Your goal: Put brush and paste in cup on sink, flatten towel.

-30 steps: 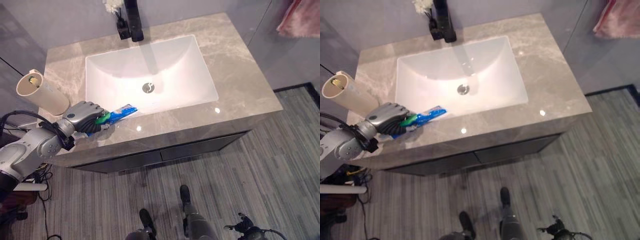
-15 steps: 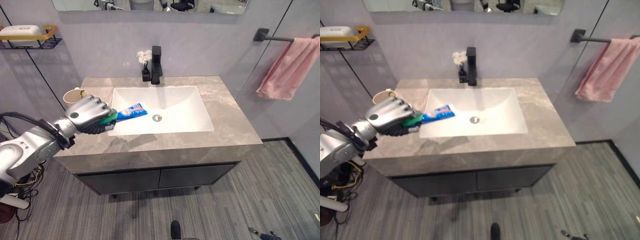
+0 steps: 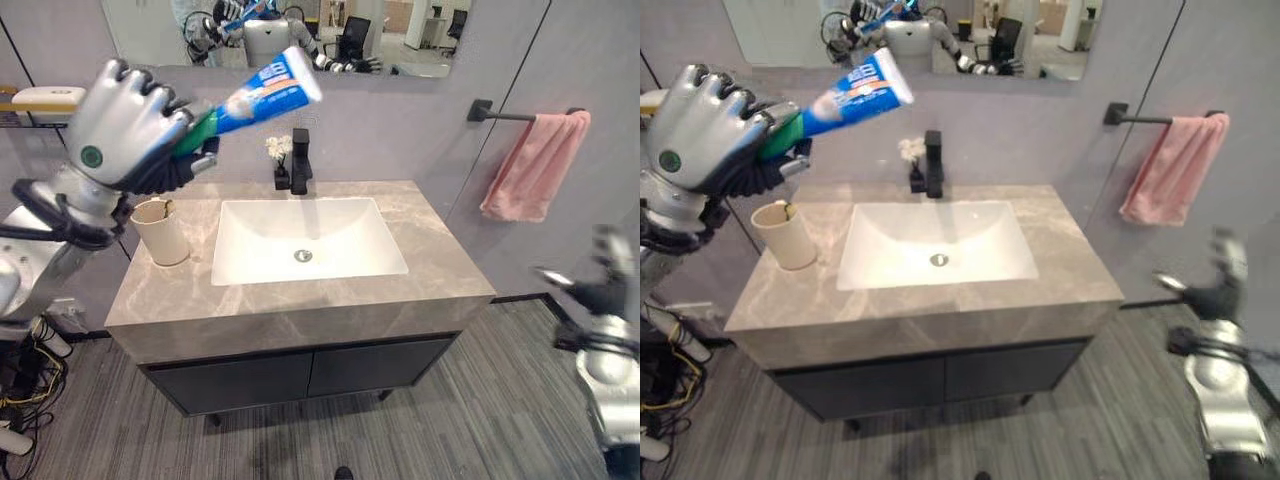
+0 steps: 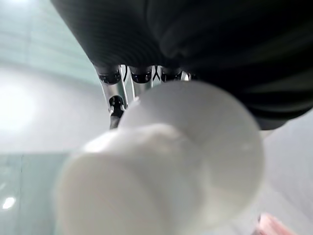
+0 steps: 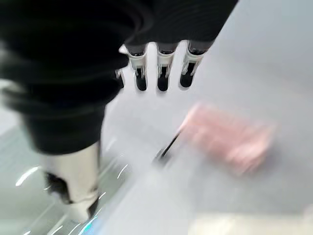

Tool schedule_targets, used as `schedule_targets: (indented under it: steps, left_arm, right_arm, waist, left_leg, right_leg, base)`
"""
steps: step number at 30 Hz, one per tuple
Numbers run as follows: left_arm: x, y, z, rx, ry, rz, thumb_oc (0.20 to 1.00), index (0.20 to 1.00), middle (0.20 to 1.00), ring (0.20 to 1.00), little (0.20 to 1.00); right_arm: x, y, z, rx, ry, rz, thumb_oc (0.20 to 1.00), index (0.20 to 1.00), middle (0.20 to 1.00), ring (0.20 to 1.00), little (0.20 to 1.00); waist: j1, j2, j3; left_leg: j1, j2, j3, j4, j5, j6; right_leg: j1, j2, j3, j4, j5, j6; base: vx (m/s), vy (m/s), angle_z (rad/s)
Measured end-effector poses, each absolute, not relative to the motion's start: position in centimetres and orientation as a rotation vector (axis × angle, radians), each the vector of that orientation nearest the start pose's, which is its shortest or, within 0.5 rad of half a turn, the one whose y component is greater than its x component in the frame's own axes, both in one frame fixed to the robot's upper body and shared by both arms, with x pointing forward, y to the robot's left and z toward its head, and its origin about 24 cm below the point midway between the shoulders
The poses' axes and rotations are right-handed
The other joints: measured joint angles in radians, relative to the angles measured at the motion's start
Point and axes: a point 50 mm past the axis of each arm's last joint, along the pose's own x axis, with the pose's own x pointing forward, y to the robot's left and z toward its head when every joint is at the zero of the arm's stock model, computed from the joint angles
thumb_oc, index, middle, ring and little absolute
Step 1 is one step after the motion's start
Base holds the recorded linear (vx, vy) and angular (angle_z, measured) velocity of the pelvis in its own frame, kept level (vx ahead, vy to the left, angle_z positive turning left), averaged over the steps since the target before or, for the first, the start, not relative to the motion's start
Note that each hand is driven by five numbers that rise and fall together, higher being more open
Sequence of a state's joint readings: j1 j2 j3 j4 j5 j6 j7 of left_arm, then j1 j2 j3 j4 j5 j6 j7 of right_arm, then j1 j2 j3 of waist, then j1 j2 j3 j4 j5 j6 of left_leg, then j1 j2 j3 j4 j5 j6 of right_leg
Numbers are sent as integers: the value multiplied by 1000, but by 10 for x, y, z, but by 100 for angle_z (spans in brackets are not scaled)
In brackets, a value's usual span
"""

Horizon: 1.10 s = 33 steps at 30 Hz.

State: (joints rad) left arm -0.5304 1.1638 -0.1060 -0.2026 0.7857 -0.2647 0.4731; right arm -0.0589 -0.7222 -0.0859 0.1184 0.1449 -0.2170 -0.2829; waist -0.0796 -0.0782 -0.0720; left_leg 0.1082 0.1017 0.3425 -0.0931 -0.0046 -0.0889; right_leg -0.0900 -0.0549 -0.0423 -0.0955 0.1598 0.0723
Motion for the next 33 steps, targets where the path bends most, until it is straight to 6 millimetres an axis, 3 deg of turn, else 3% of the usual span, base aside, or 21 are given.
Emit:
schedule_targets:
  steps: [1, 2, 3, 5, 6, 7, 9, 10, 13, 15, 21, 25, 33]
  left_arm:
    - [253, 200, 299, 1721, -1330, 236, 200, 200, 200, 200, 200]
    - [261, 193, 299, 1697, -1338, 217, 200, 200, 200, 200, 200]
    - [265, 189, 301, 1690, -1348, 213, 200, 200, 200, 200, 200]
    - [274, 178, 310, 1688, -1379, 200, 200, 200, 200, 200, 200]
    - [275, 174, 313, 1672, -1392, 199, 200, 200, 200, 200, 200]
    - [272, 166, 316, 1618, -1429, 191, 200, 200, 200, 200, 200]
    - [268, 162, 317, 1591, -1458, 179, 200, 200, 200, 200, 200]
    - [266, 159, 317, 1550, -1471, 174, 200, 200, 200, 200, 200]
    - [268, 156, 314, 1485, -1463, 160, 200, 200, 200, 200, 200]
    - [267, 155, 314, 1455, -1460, 149, 200, 200, 200, 200, 200]
    - [263, 151, 313, 1417, -1488, 110, 200, 200, 200, 200, 200]
    - [260, 150, 308, 1396, -1493, 82, 200, 200, 200, 200, 200]
    - [257, 147, 293, 1263, -1469, 48, 200, 200, 200, 200, 200]
  right_arm:
    - [265, -293, 130, -540, -299, -287, 1000, 1000, 1000, 1000, 1000]
    - [287, -263, 142, -497, -358, -168, 1000, 1000, 1000, 1000, 1000]
    - [295, -246, 148, -478, -391, -88, 1000, 1000, 1000, 1000, 1000]
    - [314, -191, 165, -424, -452, 154, 1000, 1000, 1000, 1000, 1000]
    - [317, -172, 173, -412, -480, 246, 1000, 1000, 1000, 1000, 1000]
    - [314, -133, 192, -341, -550, 436, 1000, 1000, 1000, 1000, 1000]
    - [310, -107, 207, -206, -603, 549, 1000, 1000, 1000, 1000, 1000]
    - [308, -87, 216, -7, -619, 622, 1000, 1000, 1000, 1000, 1000]
    - [304, -64, 221, 214, -625, 698, 1000, 1000, 1000, 1000, 1000]
    - [302, -55, 227, 274, -633, 739, 1000, 1000, 1000, 1000, 1000]
    - [291, -51, 249, 379, -729, 788, 1000, 1000, 1000, 1000, 1000]
    - [273, -49, 264, 460, -808, 851, 1000, 1000, 1000, 1000, 1000]
    - [263, -32, 267, 728, -769, 937, 1000, 1000, 1000, 1000, 1000]
  waist:
    - [4, 0, 0]
    - [7, 4, -3]
    - [15, 5, -4]
    - [22, 8, -4]
    - [26, 10, -4]
    - [37, 15, -3]
    - [48, 16, -3]
    - [62, 17, -3]
    - [87, 18, -2]
    - [95, 18, -2]
    - [106, 19, -2]
    - [107, 23, -3]
    - [125, 35, -14]
  left_leg:
    - [3, 1, 0, 0, 0, 0]
    - [16, 1, 6, 0, 0, 0]
    - [16, 1, 2, 0, 0, 0]
    - [16, 2, 0, 0, 1, -2]
    - [16, 2, 0, 0, 2, -2]
    - [19, 4, 0, 1, 3, -4]
    - [24, 7, -1, 1, 3, -4]
    - [26, 8, 1, 1, 2, -4]
    - [24, 7, -2, 1, -1, -3]
    - [22, 7, -7, 1, -1, -2]
    - [25, 8, -24, 1, -1, -2]
    - [26, 9, -26, 1, -1, -2]
    - [24, 9, -32, 1, 0, -2]
  right_leg:
    - [3, 1, -1, 0, 0, 0]
    - [13, 3, 4, 0, 0, -1]
    - [15, 2, 1, 0, -3, -1]
    - [16, 2, -1, 0, -1, -1]
    - [16, 2, -1, 0, -1, -1]
    - [19, 5, -3, 6, 0, -3]
    - [24, 7, -2, 8, 0, -4]
    - [24, 8, -1, 6, -3, -7]
    - [25, 4, -6, 4, -8, -7]
    - [27, 2, -16, 0, -14, -9]
    - [39, 2, -27, 1, -15, -7]
    - [40, 2, -31, 0, -17, -8]
    - [41, 1, -44, 0, -23, -11]
  base:
    - [-32, 3, -6]
    - [-48, -1, -3]
    - [0, 0, 0]
    - [-18, -3, 3]
    - [0, 0, 0]
    - [0, 0, 0]
    - [0, 0, 0]
    - [0, 0, 0]
    - [17, -2, 3]
    - [35, -3, 9]
    - [25, 4, 7]
    - [0, 0, 0]
    - [-1, 0, 2]
